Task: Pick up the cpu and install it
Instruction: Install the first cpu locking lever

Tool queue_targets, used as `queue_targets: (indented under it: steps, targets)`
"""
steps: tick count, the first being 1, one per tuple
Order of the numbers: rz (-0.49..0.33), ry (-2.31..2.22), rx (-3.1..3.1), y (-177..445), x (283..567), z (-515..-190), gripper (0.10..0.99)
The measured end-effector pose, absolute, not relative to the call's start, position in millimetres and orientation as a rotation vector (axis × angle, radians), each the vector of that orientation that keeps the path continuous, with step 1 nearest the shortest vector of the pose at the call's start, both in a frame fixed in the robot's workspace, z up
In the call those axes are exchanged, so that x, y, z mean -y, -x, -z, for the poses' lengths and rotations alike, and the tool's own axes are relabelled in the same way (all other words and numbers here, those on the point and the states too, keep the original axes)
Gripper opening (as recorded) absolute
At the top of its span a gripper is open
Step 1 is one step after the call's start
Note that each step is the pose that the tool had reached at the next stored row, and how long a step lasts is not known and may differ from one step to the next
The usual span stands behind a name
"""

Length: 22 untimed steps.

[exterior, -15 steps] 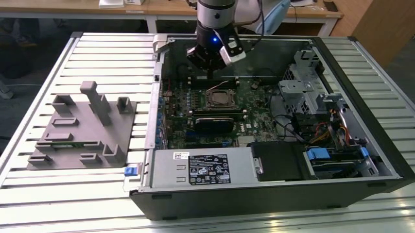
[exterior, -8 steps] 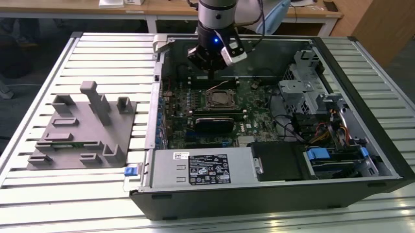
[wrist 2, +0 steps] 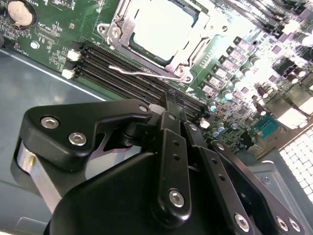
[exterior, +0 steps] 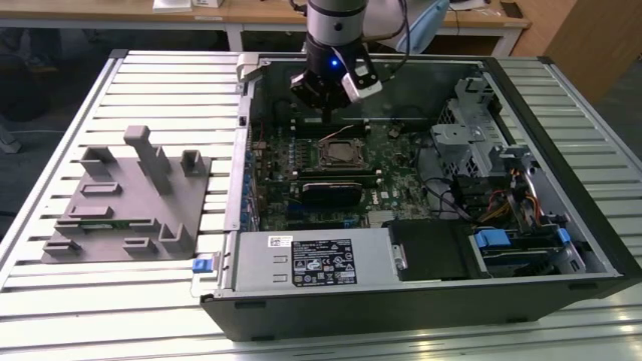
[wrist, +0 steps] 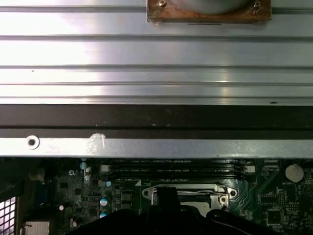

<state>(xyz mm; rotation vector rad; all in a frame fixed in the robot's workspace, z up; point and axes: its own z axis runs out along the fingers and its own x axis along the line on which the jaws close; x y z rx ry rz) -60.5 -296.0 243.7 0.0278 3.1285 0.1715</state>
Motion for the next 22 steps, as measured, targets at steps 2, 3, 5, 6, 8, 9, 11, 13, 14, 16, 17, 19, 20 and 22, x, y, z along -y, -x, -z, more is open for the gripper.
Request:
queue_targets:
  steps: [2, 3, 5, 6, 8, 9, 11, 13, 14, 16, 17, 19, 20, 22]
  targets:
    - [-0.182, -0.028, -3.128, 60.3, 296.0, -242.8, 0.106]
    - [-0.183, -0.028, -3.128, 60.2, 295.9, -242.6, 0.106]
    - [-0.182, -0.028, -3.128, 59.6, 296.0, -242.2, 0.106]
    - [-0.182, -0.027, -3.128, 59.0, 296.0, -241.6, 0.106]
    - [-0.181, -0.018, -3.128, 57.8, 296.0, -240.2, 0.106]
    - [-0.181, -0.009, -3.129, 57.3, 296.0, -239.4, 0.106]
    - [-0.18, -0.003, -3.129, 56.3, 296.0, -237.5, 0.106]
    - [-0.18, -0.003, -3.129, 55.1, 296.0, -236.3, 0.106]
    - [-0.18, -0.003, -3.129, 54.6, 296.0, -235.9, 0.106]
    - [-0.18, -0.003, -3.129, 53.6, 296.0, -234.9, 0.106]
    - [-0.18, -0.003, -3.129, 53.0, 296.0, -234.3, 0.106]
    - [-0.18, -0.003, -3.129, 51.8, 296.0, -233.1, 0.106]
    - [-0.18, -0.003, -3.129, 51.0, 296.0, -232.3, 0.106]
    - [-0.18, -0.003, -3.129, 49.4, 296.0, -230.4, 0.106]
